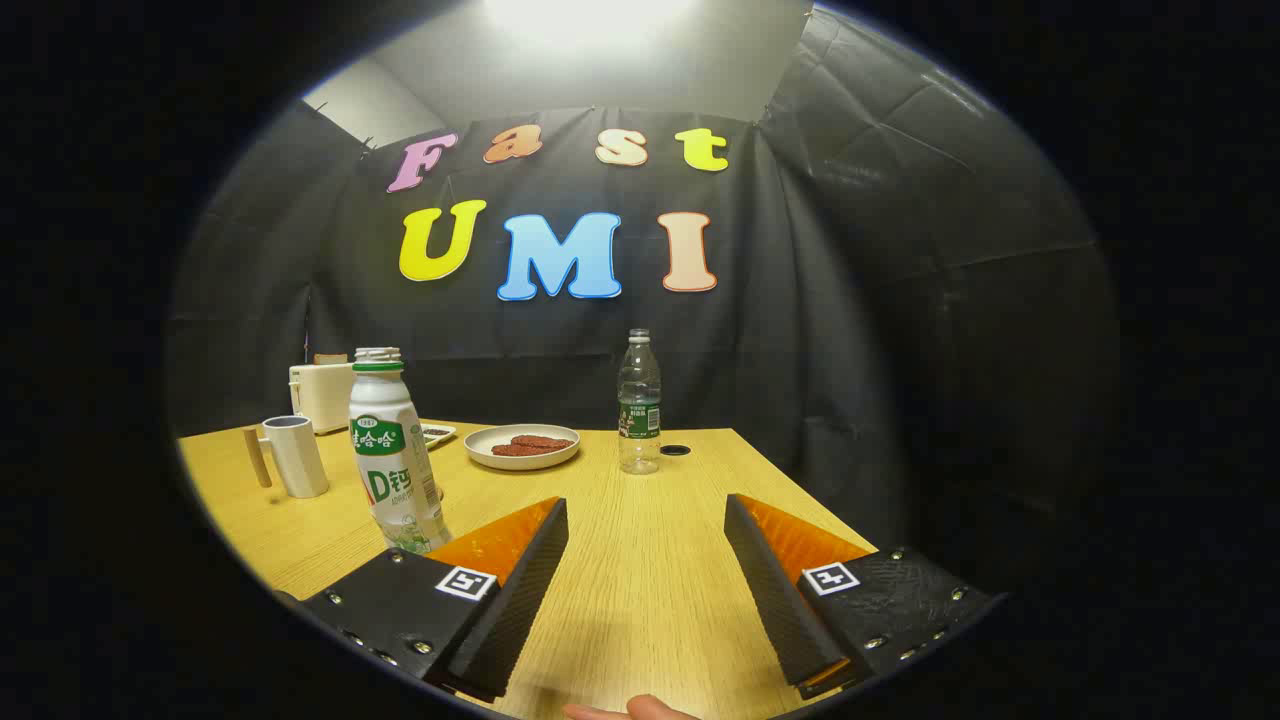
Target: Take the bottle from table, then pour the juice into the cup, finally place the bottle on the coaster
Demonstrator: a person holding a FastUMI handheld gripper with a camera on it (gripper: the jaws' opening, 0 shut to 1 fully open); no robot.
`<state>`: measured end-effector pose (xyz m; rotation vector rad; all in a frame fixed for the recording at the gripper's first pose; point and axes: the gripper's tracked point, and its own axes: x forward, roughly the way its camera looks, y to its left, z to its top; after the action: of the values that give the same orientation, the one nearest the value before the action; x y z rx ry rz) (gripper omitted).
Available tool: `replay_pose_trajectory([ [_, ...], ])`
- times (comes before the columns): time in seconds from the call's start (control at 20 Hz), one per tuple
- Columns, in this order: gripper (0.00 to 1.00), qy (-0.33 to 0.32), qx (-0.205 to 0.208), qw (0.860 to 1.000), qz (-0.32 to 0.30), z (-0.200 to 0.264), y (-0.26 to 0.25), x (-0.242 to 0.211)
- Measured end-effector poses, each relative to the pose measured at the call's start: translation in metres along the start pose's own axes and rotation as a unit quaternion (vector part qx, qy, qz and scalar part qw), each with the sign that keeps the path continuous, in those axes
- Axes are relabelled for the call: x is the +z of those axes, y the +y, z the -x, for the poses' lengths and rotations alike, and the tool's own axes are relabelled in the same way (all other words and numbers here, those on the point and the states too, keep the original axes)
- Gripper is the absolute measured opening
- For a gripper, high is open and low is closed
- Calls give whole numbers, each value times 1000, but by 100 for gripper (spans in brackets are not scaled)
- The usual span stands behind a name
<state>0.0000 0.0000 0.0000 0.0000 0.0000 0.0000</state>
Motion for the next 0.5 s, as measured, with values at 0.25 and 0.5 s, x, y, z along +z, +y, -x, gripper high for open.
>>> replay_pose_trajectory([
  [0.25,96,24,-3,1000,-12,-24,-3,-4],
  [0.5,96,-9,-7,1000,16,-52,2,15],
])
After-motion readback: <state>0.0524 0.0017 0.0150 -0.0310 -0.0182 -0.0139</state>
